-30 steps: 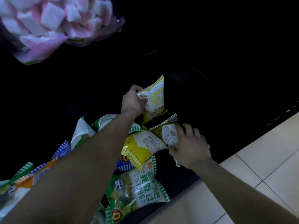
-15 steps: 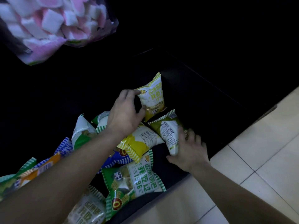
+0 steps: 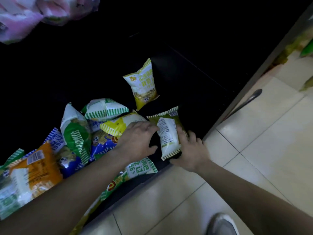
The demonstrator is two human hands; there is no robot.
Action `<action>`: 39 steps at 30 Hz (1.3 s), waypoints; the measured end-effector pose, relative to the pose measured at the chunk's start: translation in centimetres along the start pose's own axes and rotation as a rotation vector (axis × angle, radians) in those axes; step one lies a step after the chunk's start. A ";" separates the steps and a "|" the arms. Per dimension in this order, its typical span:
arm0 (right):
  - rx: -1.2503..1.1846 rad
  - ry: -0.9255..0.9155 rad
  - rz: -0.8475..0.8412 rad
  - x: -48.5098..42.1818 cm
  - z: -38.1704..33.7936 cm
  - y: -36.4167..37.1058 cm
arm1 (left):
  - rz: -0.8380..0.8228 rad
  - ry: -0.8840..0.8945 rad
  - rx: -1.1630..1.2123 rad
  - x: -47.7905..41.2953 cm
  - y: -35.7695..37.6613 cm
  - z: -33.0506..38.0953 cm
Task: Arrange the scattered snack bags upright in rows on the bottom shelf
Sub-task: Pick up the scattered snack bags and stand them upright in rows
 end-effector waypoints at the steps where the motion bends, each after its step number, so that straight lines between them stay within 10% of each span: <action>1: -0.020 -0.011 -0.001 0.1 0.5 0.3 | -0.020 0.011 -0.016 0.3 0.6 0.1; 17: -0.345 -0.288 0.689 0.2 0.9 -6.0 | 0.198 -0.194 0.194 1.7 -2.0 -0.2; 30: -0.541 -0.289 0.609 -0.7 -1.4 -11.8 | 0.094 -0.233 1.136 0.1 -4.0 -0.1; 39: -0.675 -0.026 0.588 -0.2 -0.4 -8.9 | 0.352 -0.399 1.276 -2.4 -4.3 -1.0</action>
Point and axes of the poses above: each hand's wrist, its own x-axis away from the middle knuckle, its own y-axis out of the palm, z = x × y, the point moved 1 cm from there along -x, towards the middle knuckle, and after that the axes turned 1 degree about x, right-handed, at the moved point
